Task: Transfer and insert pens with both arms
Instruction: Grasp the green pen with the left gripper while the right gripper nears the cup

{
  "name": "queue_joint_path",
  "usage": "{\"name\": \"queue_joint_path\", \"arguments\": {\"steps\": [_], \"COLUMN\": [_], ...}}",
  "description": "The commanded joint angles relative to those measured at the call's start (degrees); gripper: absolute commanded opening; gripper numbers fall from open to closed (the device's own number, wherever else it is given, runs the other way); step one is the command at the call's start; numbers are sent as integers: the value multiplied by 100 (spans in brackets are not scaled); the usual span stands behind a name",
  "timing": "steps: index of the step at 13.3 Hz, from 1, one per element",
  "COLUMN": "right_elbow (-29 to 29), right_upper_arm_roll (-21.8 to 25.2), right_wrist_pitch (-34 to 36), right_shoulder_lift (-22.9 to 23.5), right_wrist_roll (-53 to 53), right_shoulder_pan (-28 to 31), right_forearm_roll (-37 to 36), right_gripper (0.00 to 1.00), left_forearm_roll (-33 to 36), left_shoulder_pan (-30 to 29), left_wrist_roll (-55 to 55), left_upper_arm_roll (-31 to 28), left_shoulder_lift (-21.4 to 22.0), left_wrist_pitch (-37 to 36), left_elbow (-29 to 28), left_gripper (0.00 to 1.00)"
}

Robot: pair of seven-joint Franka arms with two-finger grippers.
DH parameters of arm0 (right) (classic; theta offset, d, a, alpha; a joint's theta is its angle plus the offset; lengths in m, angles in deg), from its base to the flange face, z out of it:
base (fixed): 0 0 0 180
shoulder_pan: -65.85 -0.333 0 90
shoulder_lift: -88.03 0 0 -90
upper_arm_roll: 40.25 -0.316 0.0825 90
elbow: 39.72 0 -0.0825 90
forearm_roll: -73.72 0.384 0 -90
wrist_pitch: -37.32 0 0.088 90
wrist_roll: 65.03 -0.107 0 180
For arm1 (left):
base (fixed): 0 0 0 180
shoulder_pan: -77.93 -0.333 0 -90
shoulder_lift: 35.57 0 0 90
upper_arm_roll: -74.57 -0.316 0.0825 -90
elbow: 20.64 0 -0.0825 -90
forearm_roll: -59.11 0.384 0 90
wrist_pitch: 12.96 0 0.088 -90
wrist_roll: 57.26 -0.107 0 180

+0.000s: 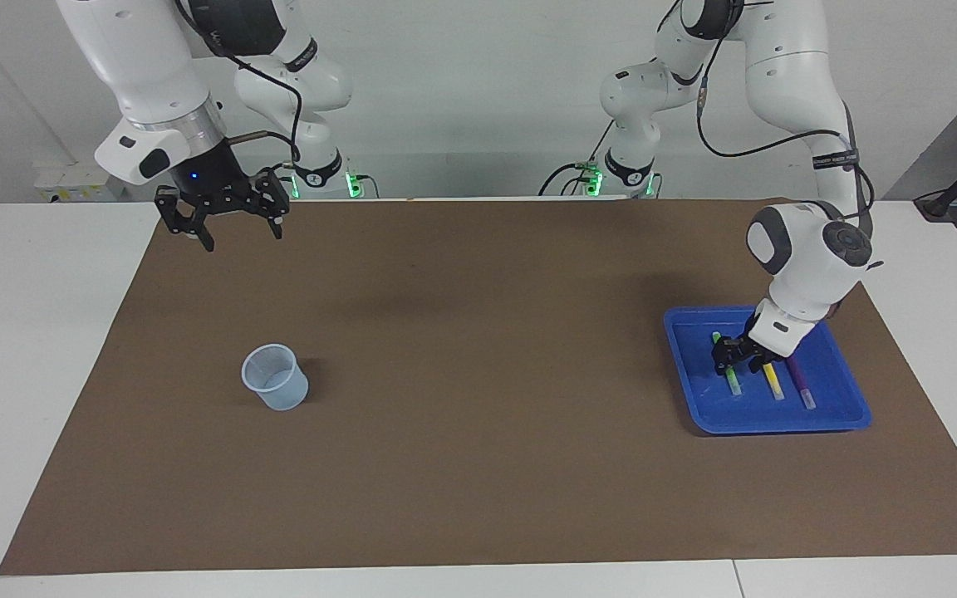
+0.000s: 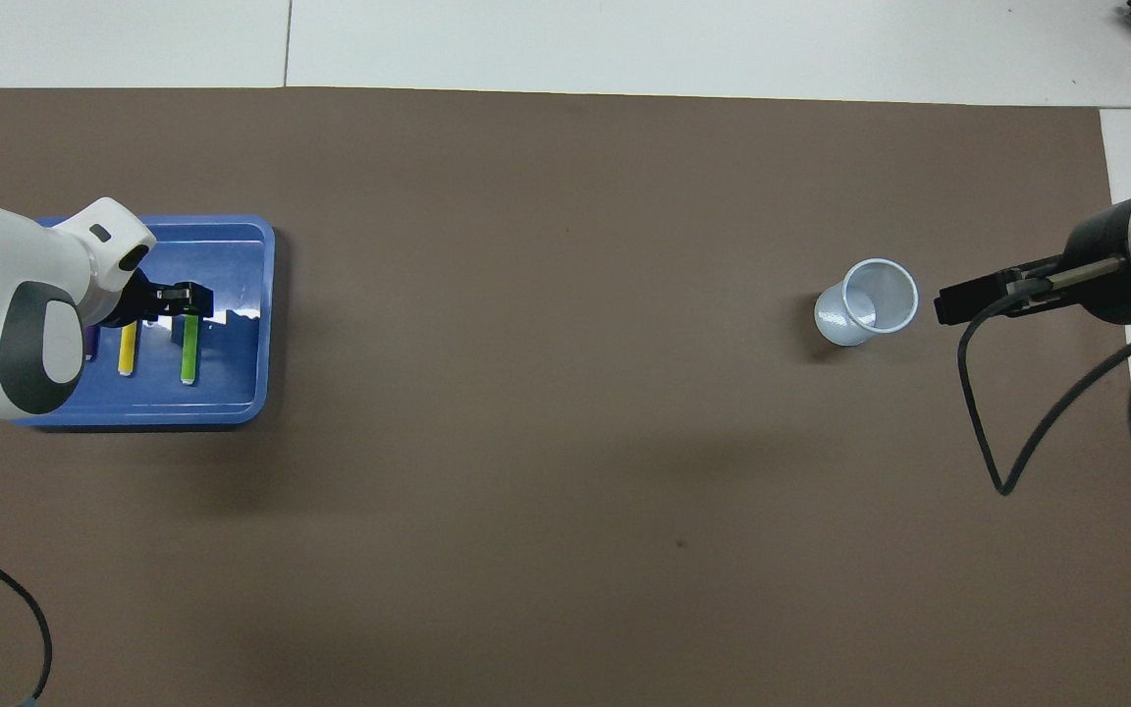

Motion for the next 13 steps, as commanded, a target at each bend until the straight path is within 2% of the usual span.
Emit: {"name": "queue_joint_path", "arguments": {"steps": [1, 4, 8, 13], "right_elbow": [210, 236, 289, 289], "right_upper_arm_roll": [-20, -11, -20, -20], "right_wrist_pitch": [-155, -111, -94, -32], "right_shoulder_lift": [-148, -174, -201, -209], "right_wrist_roll": [-136, -285, -338, -330], "right_shoulder_pan": [24, 33, 33, 33], "right_forearm_roll": [145, 548, 637, 646], "right_gripper": [100, 100, 100, 100], "left_forearm_roll": [3, 3, 3, 3], "left_shoulder_pan": [-11, -20, -11, -2], "left_wrist_roll": [-35, -35, -35, -44], "left_upper_arm_roll": [-4, -4, -4, -4], "left_shoulder_lift": [-26, -44, -44, -26], "left_wrist_pitch": [103, 85, 68, 76], "left_elbow": [-20, -46, -90, -160], "left_gripper": [71, 69, 61, 59]}}
